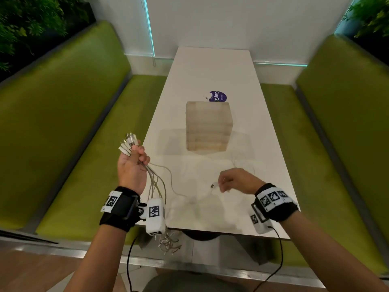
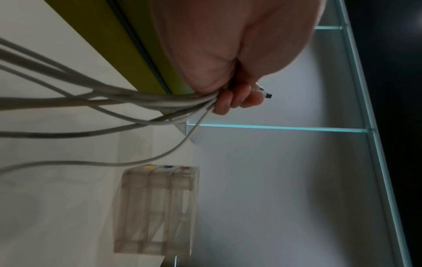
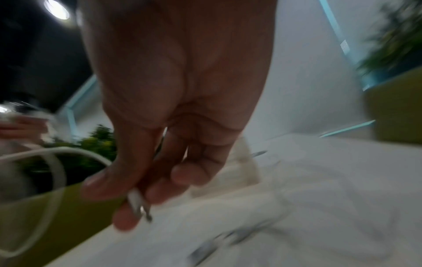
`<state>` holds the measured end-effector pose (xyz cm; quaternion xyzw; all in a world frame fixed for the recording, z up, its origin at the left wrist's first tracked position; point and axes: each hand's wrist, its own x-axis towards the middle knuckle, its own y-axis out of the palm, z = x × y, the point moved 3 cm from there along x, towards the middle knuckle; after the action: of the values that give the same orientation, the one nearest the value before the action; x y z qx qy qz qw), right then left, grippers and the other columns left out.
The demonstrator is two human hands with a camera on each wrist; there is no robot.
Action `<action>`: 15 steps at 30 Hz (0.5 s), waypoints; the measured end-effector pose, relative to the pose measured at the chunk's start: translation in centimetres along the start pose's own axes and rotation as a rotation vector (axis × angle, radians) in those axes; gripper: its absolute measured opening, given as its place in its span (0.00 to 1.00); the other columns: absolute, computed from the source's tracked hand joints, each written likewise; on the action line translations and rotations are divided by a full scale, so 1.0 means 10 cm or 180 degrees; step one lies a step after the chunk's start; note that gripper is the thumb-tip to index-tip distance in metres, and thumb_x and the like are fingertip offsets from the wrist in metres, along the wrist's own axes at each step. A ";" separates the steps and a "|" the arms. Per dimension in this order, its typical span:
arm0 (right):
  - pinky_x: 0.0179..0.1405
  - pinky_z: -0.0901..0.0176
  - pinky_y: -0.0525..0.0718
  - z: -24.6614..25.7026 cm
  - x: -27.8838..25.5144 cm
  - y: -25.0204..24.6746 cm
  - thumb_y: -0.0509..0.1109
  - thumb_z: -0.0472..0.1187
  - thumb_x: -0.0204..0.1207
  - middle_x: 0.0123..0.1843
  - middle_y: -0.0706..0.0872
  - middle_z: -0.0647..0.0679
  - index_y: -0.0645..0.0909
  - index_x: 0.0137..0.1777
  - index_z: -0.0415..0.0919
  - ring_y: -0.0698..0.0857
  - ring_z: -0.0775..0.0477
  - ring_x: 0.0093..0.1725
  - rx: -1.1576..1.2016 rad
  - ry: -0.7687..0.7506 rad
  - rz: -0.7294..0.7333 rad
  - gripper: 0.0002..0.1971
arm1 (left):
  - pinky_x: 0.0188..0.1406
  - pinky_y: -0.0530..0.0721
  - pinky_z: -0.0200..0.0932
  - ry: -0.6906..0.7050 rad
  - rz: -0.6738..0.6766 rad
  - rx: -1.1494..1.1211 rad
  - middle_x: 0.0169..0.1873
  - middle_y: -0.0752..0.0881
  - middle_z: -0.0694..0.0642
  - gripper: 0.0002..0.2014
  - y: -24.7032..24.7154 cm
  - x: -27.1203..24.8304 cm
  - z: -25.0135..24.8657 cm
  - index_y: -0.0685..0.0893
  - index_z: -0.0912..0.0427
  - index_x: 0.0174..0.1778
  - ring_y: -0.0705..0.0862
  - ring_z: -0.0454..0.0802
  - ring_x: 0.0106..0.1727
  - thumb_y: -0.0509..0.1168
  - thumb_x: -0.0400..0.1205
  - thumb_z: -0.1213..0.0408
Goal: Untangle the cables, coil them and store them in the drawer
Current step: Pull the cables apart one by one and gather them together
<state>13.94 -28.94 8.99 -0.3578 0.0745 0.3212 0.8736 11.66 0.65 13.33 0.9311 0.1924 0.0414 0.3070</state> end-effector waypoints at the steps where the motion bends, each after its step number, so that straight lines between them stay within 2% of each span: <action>1: 0.37 0.71 0.79 0.07 -0.03 0.16 0.74 0.31 0.70 0.35 0.87 0.51 0.82 0.36 0.47 0.83 0.61 0.33 0.0010 -0.0070 0.0269 0.09 | 0.27 0.71 0.32 -0.0042 0.0036 0.0040 0.26 0.80 0.45 0.09 0.03 -0.02 0.03 0.78 0.58 0.49 0.71 0.39 0.25 0.53 0.87 0.69; 3: 0.35 0.70 0.80 0.14 -0.07 0.50 0.74 0.32 0.70 0.36 0.87 0.50 0.83 0.38 0.45 0.83 0.60 0.33 0.0014 -0.0081 0.0723 0.07 | 0.26 0.71 0.32 -0.0124 0.0122 0.0102 0.26 0.79 0.45 0.09 0.09 -0.06 0.09 0.78 0.59 0.49 0.70 0.39 0.25 0.52 0.88 0.69; 6: 0.42 0.61 0.86 0.10 -0.15 0.99 0.74 0.33 0.69 0.39 0.90 0.46 0.86 0.41 0.39 0.86 0.53 0.35 -0.0042 0.0016 0.1227 0.02 | 0.25 0.71 0.32 -0.0273 0.0299 0.0181 0.26 0.79 0.45 0.10 0.15 -0.14 0.14 0.77 0.59 0.49 0.70 0.39 0.24 0.51 0.88 0.69; 10: 0.55 0.53 0.87 -0.03 -0.23 1.34 0.72 0.31 0.73 0.54 0.90 0.38 0.84 0.59 0.34 0.90 0.42 0.49 -0.0519 0.0241 0.1712 0.14 | 0.26 0.69 0.32 -0.0507 0.0526 0.0325 0.26 0.77 0.46 0.10 0.15 -0.29 0.19 0.78 0.60 0.50 0.69 0.39 0.25 0.51 0.88 0.69; 12: 0.52 0.53 0.87 -0.07 -0.23 1.30 0.71 0.29 0.73 0.53 0.89 0.39 0.82 0.62 0.34 0.89 0.43 0.45 -0.0537 0.0279 0.1534 0.17 | 0.26 0.69 0.32 -0.0610 0.0622 0.0406 0.26 0.77 0.46 0.10 0.12 -0.36 0.22 0.78 0.60 0.51 0.69 0.39 0.25 0.51 0.88 0.69; 14: 0.44 0.57 0.86 -0.08 -0.19 1.16 0.70 0.29 0.72 0.45 0.89 0.43 0.84 0.57 0.34 0.85 0.51 0.35 -0.0335 0.0281 0.1130 0.14 | 0.27 0.69 0.33 -0.0690 0.0689 0.0419 0.26 0.77 0.46 0.10 0.09 -0.41 0.26 0.78 0.61 0.52 0.69 0.39 0.25 0.51 0.88 0.68; 15: 0.41 0.58 0.85 -0.10 -0.15 1.07 0.70 0.30 0.73 0.43 0.88 0.46 0.84 0.55 0.35 0.84 0.52 0.34 -0.0189 0.0273 0.0877 0.11 | 0.26 0.69 0.33 -0.0727 0.0705 0.0411 0.26 0.77 0.46 0.10 0.08 -0.43 0.28 0.78 0.61 0.53 0.69 0.39 0.25 0.51 0.88 0.68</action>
<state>6.27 -24.64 2.69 -0.3833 0.1506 0.4246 0.8063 8.50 -3.15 11.71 0.9631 0.0547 -0.0436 0.2600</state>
